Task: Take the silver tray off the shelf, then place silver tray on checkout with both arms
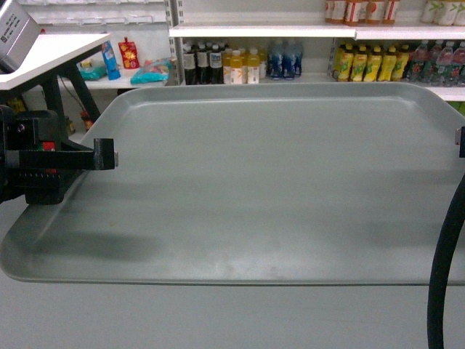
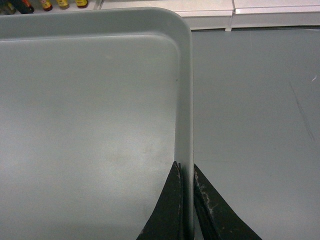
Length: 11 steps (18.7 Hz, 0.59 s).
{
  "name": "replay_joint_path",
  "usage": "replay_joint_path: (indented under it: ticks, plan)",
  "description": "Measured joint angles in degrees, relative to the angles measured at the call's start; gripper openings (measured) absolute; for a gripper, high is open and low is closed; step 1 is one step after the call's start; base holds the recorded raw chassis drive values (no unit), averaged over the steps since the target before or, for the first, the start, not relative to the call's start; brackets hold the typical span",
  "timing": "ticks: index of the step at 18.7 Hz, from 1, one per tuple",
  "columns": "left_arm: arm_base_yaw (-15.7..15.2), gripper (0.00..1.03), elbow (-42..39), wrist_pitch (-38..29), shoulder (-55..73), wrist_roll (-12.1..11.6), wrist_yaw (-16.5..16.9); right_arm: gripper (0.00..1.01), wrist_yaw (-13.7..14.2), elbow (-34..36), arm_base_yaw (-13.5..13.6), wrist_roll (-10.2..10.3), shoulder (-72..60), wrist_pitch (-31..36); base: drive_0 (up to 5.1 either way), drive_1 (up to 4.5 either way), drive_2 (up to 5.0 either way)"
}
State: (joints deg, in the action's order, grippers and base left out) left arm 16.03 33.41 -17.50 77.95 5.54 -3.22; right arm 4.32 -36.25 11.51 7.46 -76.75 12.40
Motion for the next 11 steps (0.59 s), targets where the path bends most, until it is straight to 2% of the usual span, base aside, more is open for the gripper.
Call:
replay_joint_path:
  ticks: [3,11]
  plan:
    - [0.0,0.03,0.0,-0.02,0.0,0.0,0.0,0.03,0.0,0.0,0.0,0.0,0.0,0.0,0.0,0.0,0.0]
    - [0.04,0.03,0.02,0.02,0.0,0.0,0.07,0.03,-0.07,0.0,-0.26,0.0,0.0,0.0,-4.6,2.49,2.5]
